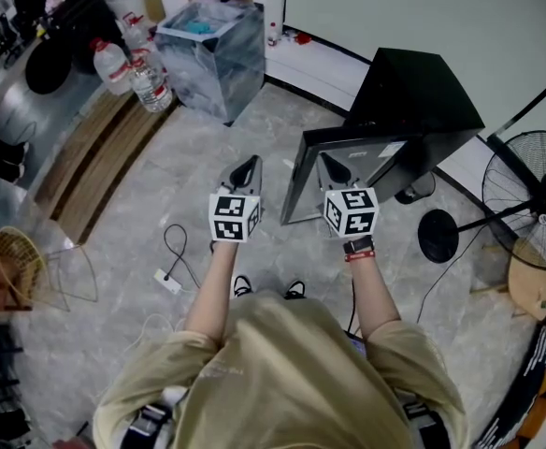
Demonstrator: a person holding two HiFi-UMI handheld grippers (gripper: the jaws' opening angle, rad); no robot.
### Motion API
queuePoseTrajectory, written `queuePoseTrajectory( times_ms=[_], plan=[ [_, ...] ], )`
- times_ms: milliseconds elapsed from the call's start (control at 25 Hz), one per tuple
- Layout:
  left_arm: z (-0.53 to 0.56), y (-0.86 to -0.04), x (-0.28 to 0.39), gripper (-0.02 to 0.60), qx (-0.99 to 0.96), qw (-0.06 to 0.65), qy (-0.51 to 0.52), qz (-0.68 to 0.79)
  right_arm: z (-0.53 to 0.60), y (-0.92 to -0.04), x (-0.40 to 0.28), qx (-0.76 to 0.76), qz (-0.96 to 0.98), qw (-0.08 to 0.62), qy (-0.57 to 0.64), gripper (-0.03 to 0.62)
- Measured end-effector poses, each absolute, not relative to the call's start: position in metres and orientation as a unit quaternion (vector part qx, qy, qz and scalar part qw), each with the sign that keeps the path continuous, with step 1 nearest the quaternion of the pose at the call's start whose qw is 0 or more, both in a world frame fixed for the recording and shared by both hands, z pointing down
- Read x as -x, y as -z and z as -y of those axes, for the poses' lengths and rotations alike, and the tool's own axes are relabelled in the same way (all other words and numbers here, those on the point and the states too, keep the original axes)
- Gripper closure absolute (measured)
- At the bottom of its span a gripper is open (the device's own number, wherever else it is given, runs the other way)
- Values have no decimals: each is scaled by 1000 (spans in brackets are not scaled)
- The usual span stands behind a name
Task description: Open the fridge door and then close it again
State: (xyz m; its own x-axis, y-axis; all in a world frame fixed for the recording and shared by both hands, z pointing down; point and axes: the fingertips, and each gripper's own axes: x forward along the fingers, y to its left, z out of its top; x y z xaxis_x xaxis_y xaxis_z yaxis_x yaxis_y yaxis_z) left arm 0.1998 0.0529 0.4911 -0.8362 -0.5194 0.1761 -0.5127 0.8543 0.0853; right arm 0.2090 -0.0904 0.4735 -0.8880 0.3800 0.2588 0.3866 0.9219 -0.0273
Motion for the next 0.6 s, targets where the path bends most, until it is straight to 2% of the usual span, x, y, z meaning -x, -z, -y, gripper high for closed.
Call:
queuePoseTrajectory(
  times_ms=[240,600],
  plan=[
    [-40,-513,-204,561,-287,123,15,950,98,-470,-207,223,961,145,75,560],
    [-19,-536,-214,560,-306,152,6,940,113,-472,-187,282,919,179,211,465]
  ],
)
